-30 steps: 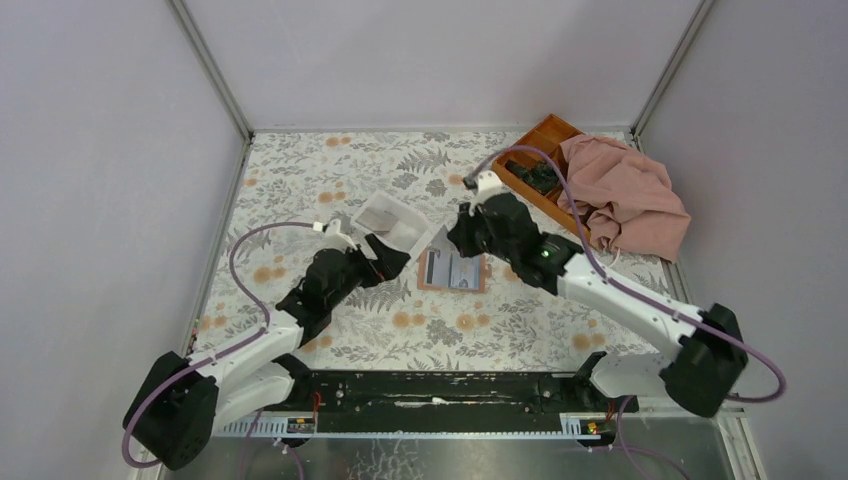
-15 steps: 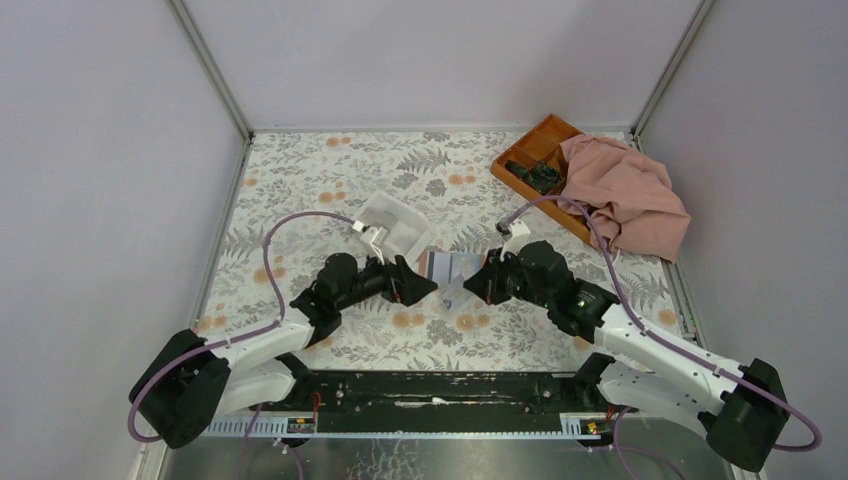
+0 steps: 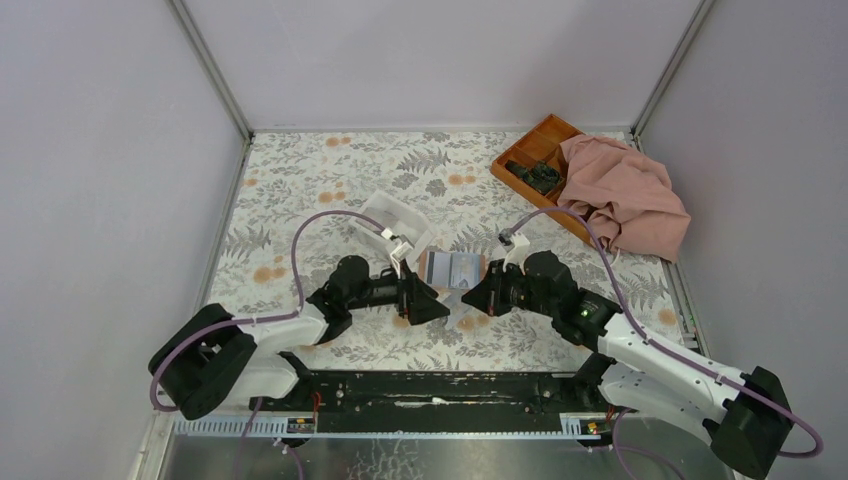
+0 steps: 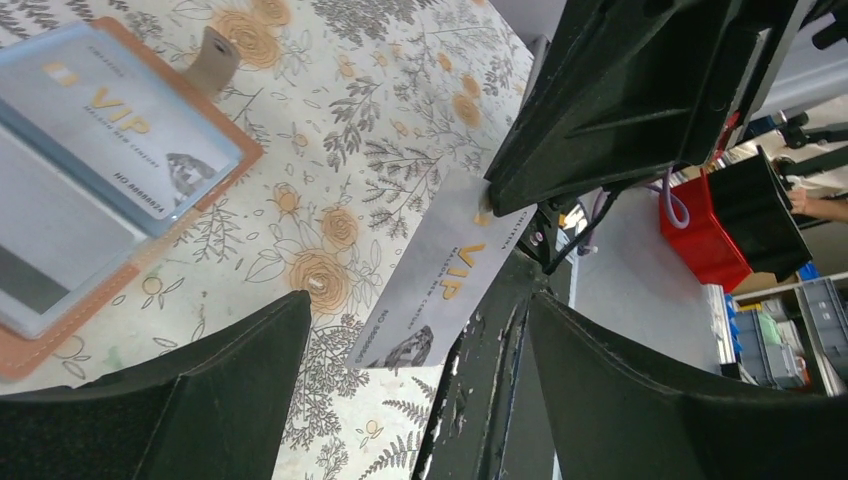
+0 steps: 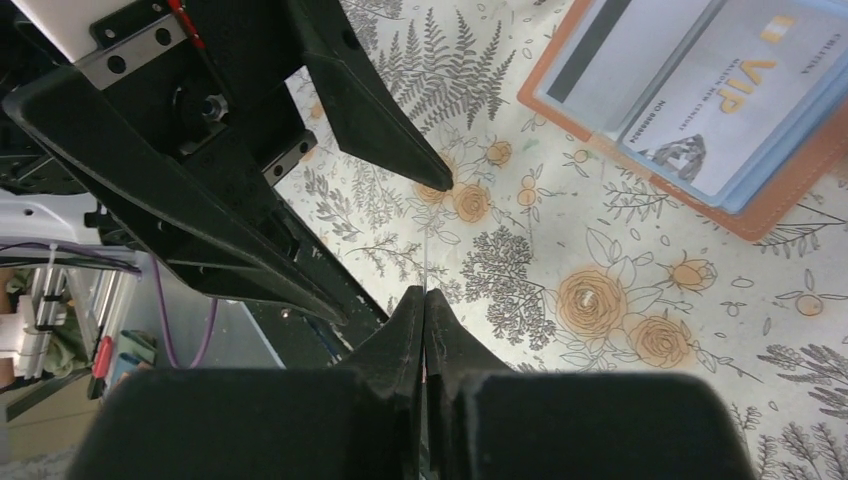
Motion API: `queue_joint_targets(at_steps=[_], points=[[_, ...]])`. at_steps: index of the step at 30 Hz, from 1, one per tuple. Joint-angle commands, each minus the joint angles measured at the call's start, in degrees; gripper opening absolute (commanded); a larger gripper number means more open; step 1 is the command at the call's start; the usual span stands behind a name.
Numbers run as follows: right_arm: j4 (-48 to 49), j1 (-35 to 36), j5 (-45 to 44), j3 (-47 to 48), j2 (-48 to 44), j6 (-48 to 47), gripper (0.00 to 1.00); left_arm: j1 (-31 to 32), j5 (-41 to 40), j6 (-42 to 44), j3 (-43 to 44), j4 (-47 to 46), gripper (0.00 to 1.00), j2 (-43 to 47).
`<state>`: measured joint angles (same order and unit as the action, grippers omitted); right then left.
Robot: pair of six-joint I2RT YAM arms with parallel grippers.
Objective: Put the credit cards into the card holder
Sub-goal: Pick up the credit card from the storage box.
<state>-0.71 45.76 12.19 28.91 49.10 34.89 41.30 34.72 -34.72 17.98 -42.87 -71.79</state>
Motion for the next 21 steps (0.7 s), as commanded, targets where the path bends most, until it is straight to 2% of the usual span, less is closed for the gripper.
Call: queue_joint_targets(at_steps=[1,5,12,18,21], points=[[3.7,0.4,3.7,-0.4,-0.4,1.3,0.00,0.6,3.9,1.8,1.0,-6.3,0.87,-1.4],[4.2,0.3,5.5,-0.6,0.7,1.1,0.00,0.7,6.0,1.9,1.7,-7.1,0.82,-3.4],[4.9,0.3,7.0,-0.7,0.9,1.4,0.00,0.9,10.3,0.7,3.0,-9.9,0.58,-7.4],[4.1,0.3,6.8,-0.1,1.3,0.7,0.00,0.9,14.6,-1.6,4.0,-12.8,0.28,-10.8],[2.9,0.3,5.6,0.5,1.2,-0.1,0.00,0.9,16.4,-3.3,3.9,-15.1,0.07,-12.1]])
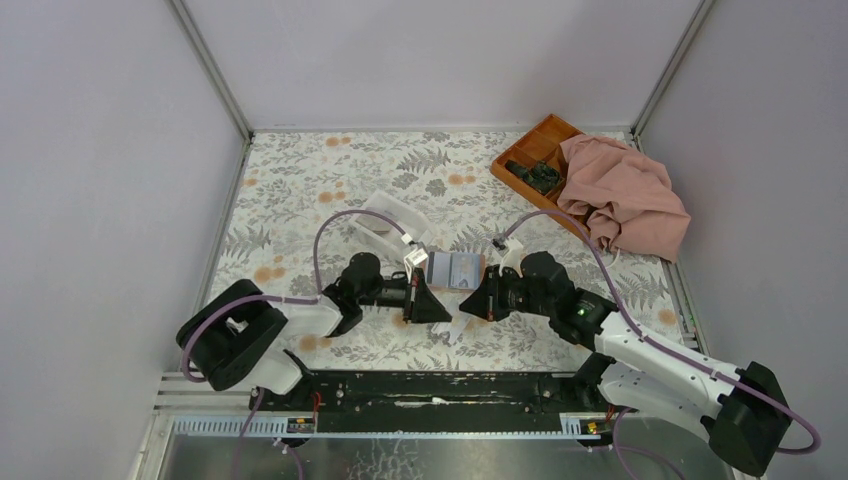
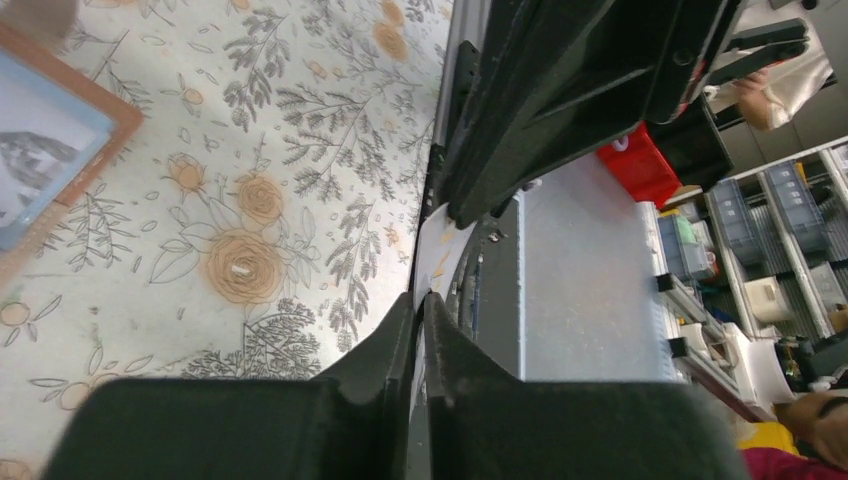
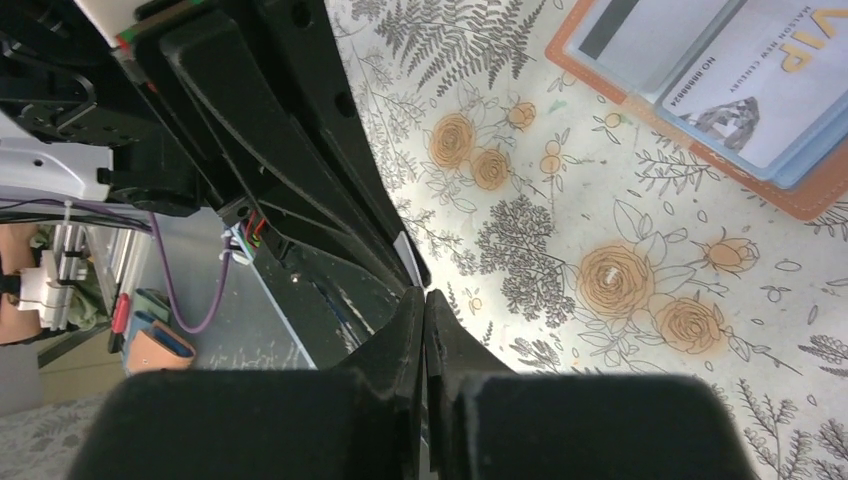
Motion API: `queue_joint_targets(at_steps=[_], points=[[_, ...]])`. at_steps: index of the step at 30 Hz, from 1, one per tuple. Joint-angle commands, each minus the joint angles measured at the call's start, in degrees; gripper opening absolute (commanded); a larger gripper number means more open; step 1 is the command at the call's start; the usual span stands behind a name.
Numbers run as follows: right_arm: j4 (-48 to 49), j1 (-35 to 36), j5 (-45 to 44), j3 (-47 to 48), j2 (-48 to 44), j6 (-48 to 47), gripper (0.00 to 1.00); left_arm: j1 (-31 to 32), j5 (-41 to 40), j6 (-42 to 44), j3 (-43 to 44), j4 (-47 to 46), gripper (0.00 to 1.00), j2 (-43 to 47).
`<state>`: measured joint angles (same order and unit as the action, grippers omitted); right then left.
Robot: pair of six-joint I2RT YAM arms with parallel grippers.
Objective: Put the credit cards into the card holder
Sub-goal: Pick up the credit card from the storage box.
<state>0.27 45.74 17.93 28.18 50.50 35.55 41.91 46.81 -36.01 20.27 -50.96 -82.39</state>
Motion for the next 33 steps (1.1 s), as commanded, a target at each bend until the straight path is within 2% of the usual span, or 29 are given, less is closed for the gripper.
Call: queue_joint_targets(at_steps=[1,4,5,9,11,12,16,20,26,33], points=[[1.5,0.3,-0.5,1.5,-0.3,-1.0,0.00,0.3,4.7,-2.5,1.6,-7.8,0.00,-1.9],[-0.5,0.3,-2.4,2.5,-0.6,-2.1,0.00,0.3,4.9,-4.3,1.4,-10.3,0.00,-2.7],[-1.8,0.2,-3.8,3.0,-0.8,-2.7,0.04,0.2,4.7,-5.0,1.4,-11.3,0.00,-2.9],[-6.1,0.3,-11.0,4.1,-3.9,-4.5,0.45,-0.7,-0.6,-6.4,1.4,-11.3,0.00,-2.8],[-6.0,0.3,-14.0,3.3,-5.7,-4.5,0.57,-0.8,-5.5,-7.4,1.0,-11.1,0.00,-2.2],[-6.1,0.3,-15.2,2.9,-6.2,-4.5,0.59,-0.8,-7.9,-8.1,0.9,-11.0,0.00,-2.1],[-5.4,0.3,-17.4,1.5,-5.9,-3.9,0.60,-0.8,-15.9,-13.3,0.2,-14.5,0.00,-2.8],[-0.9,0.3,-17.7,-0.6,-5.0,-2.4,0.60,-0.8,-20.4,-18.6,-1.0,-20.7,0.00,-4.7],[4.1,0.3,-17.8,-2.1,-3.6,-1.1,0.60,-0.7,-21.7,-25.0,-0.9,-27.7,0.00,-9.9],[7.1,0.3,-17.8,-3.0,-1.4,-0.2,0.58,-0.7,-21.3,-32.8,-0.8,-40.3,0.00,-17.3]])
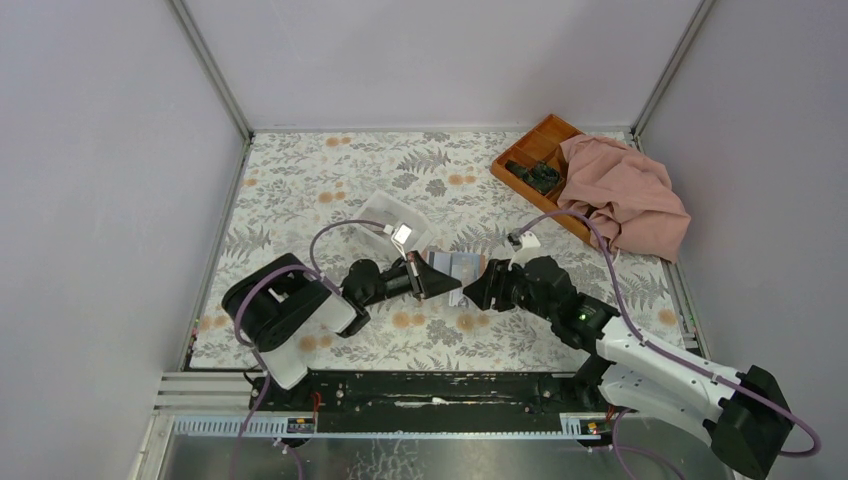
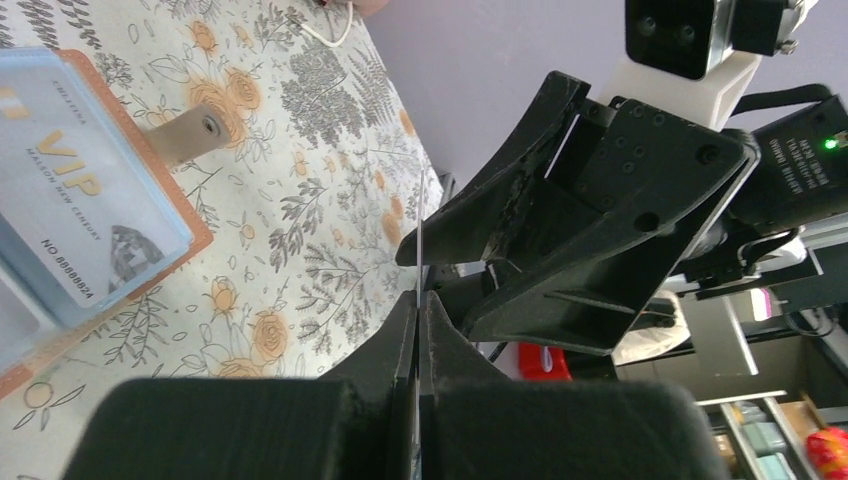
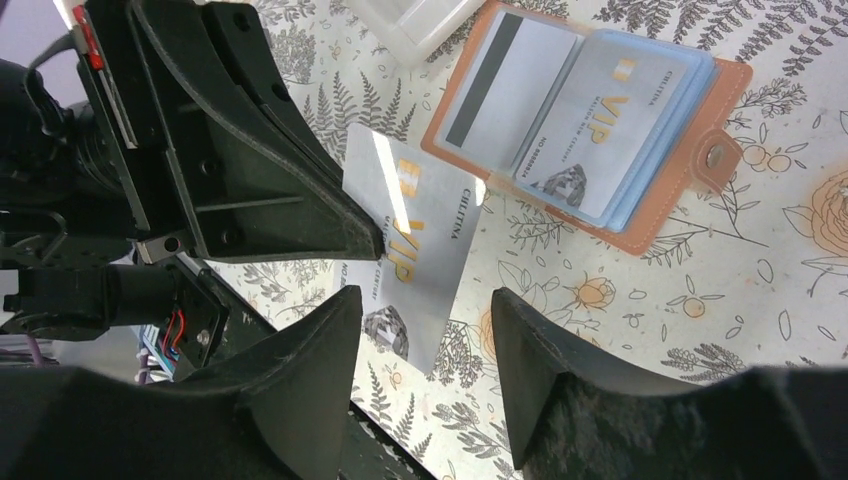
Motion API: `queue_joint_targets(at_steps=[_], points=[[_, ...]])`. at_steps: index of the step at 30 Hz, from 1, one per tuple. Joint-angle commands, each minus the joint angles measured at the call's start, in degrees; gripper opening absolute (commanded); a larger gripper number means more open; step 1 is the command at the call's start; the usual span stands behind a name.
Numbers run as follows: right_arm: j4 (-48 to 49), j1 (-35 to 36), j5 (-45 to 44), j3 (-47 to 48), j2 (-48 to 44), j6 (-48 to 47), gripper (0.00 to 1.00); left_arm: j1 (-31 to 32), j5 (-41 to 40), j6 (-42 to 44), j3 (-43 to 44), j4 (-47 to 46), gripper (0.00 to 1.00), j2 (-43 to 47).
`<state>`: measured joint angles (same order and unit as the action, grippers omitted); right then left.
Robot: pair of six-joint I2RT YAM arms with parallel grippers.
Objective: Put the credit cards into the card holder
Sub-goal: Pick up the credit card from the storage box.
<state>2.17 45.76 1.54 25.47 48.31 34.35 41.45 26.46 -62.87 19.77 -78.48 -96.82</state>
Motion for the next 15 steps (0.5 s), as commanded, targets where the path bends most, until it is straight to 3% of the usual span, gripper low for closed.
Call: queue_joint_targets(at_steps=[1,8,15], points=[[5.7,0.3,-1.5,-0.7,1.0,1.2,0.57,-0.2,-0.9,-6.3,0.1,-13.0,0.00,-3.3],[9.2,0.3,-1.8,-2.7,1.5,1.9,0.53,0.2,-1.0,-6.7,0.8,-13.0,0.00,-3.5],[16.2,0.3,0.2,-4.3,3.9,4.1,0.36,0.9,-1.6,-7.5,1.8,-13.3,0.00,-5.5]])
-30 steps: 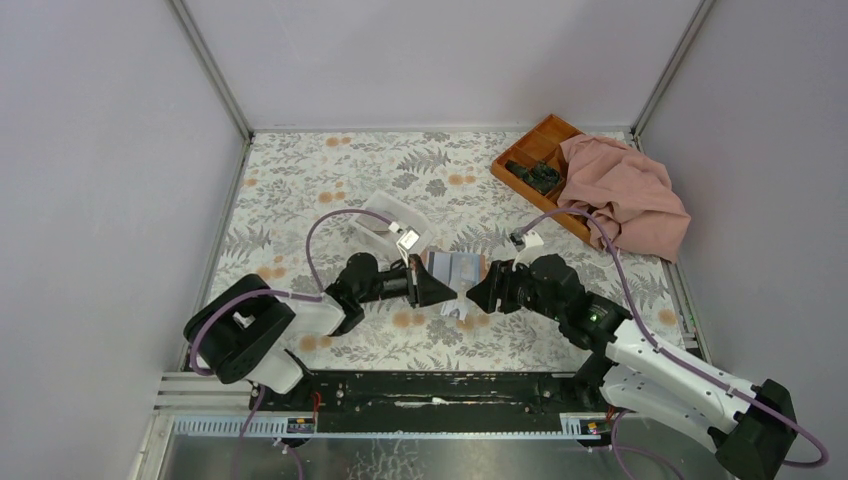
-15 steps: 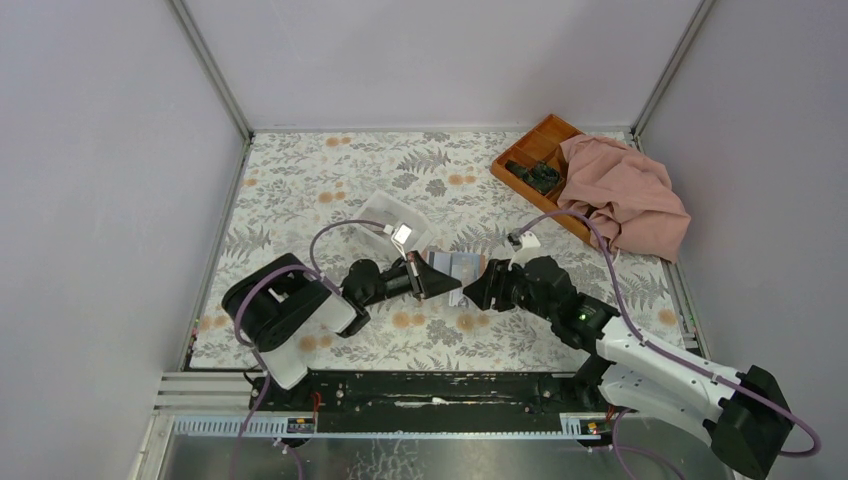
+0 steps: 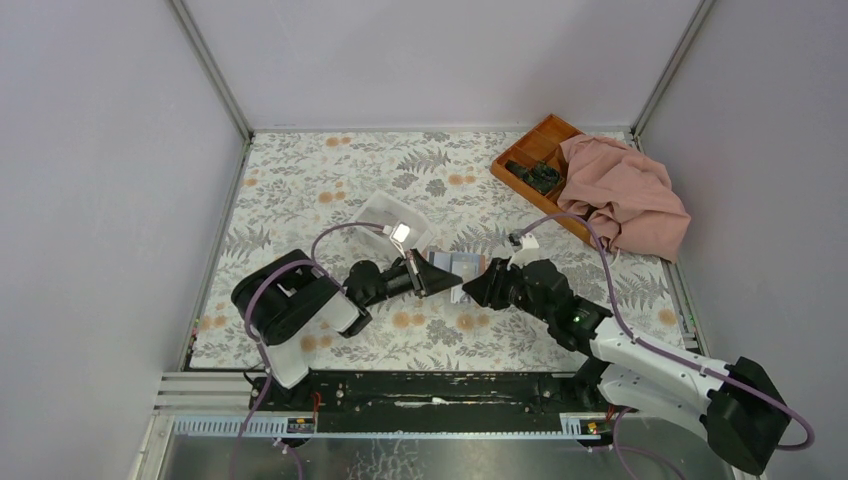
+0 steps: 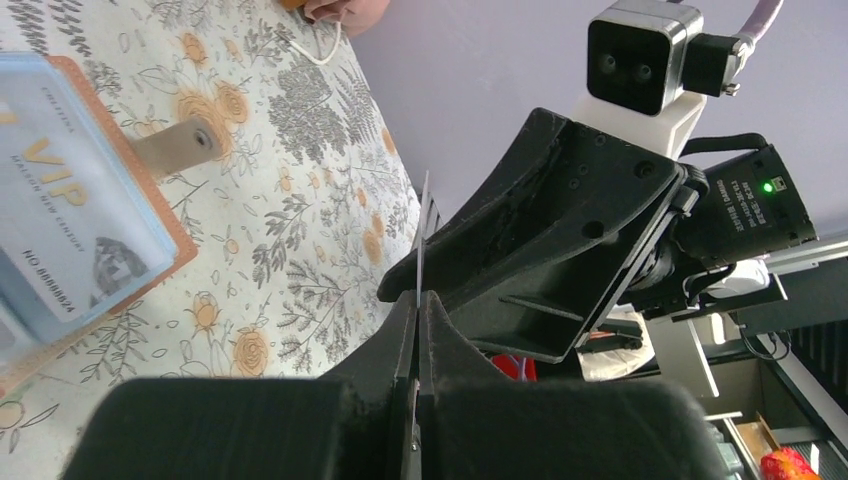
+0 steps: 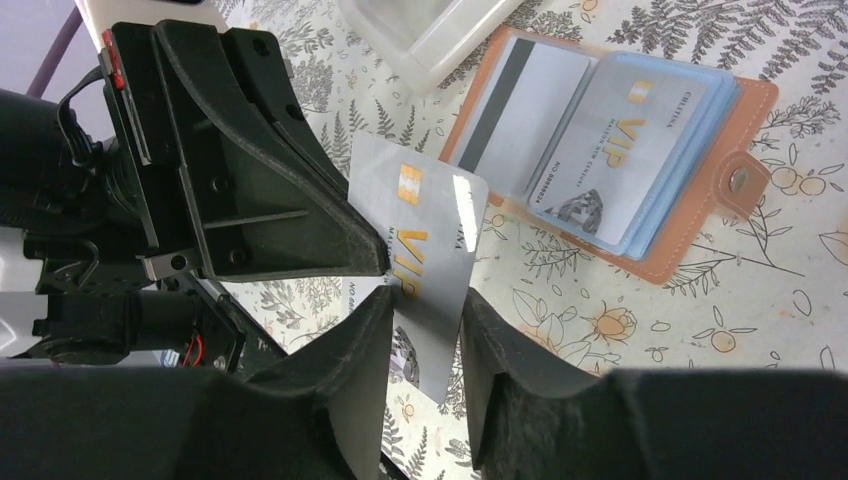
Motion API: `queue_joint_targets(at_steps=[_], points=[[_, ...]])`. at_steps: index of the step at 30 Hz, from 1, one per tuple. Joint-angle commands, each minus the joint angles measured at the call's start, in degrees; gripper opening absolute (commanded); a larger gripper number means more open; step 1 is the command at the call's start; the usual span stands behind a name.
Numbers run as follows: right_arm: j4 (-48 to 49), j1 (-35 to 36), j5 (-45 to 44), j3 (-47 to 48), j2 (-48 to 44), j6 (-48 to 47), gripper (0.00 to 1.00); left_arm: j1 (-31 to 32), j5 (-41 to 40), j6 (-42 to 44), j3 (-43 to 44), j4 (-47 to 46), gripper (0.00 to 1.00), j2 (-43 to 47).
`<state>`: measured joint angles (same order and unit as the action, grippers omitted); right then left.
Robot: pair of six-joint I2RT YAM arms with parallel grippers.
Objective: Put the credit cards into the card holder
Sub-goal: Pick up the credit card from the storage box, then insert the credit card into the card holder.
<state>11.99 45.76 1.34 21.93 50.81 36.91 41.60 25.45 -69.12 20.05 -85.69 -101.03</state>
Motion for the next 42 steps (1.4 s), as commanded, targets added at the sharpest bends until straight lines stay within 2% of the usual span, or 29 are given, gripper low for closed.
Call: queue_joint_targets(at_steps=[1,3,7,8,10,11,12,16,17,22,29,35,42], points=[[7.4,0.3,0.9,-1.0,2.0,2.0,0.34,0.8,-0.9,-1.4,1.7,-6.1,0.00,-1.6],[9.8,0.2,1.8,-1.5,3.0,3.0,0.29,1.0,-1.2,-1.6,2.1,-6.1,0.00,-2.3],[12.4,0.3,2.1,-2.4,3.8,4.5,0.04,0.9,-1.6,-2.1,2.5,-6.1,0.00,-3.0],[12.5,0.2,1.6,-2.5,3.6,4.6,0.00,0.8,-2.0,-2.3,2.3,-6.1,0.05,-3.2],[12.0,0.3,0.5,-2.5,2.7,4.4,0.00,0.3,-3.3,-3.0,1.7,-6.1,0.33,-3.6],[11.5,0.3,-0.2,-2.3,2.3,4.2,0.00,-0.1,-4.2,-3.5,1.2,-6.0,0.44,-3.9],[10.7,0.2,-1.0,-2.1,1.7,4.0,0.00,-0.5,-5.1,-4.0,0.7,-6.0,0.50,-4.3],[4.2,0.2,-4.5,1.2,1.4,1.8,0.00,-2.4,-7.7,-4.7,-0.8,-5.8,0.64,-5.9],[2.4,0.2,-5.8,2.0,1.5,1.2,0.00,-2.9,-8.3,-4.7,-1.2,-5.8,0.72,-6.3],[-3.4,0.2,-12.0,5.7,3.9,-1.8,0.00,-4.1,-10.0,-2.0,-1.9,-2.1,0.73,-6.3],[-7.8,0.1,-19.2,10.4,10.1,-3.8,0.00,-4.1,-15.1,7.6,-0.2,17.9,0.70,1.1],[-8.9,-1.8,-20.9,13.5,15.0,-3.9,0.00,-2.4,-22.3,16.6,4.1,36.5,0.66,8.2],[-11.1,-4.9,-19.9,16.6,18.6,-4.2,0.00,0.0,-27.2,21.7,9.1,48.4,0.64,9.6]])
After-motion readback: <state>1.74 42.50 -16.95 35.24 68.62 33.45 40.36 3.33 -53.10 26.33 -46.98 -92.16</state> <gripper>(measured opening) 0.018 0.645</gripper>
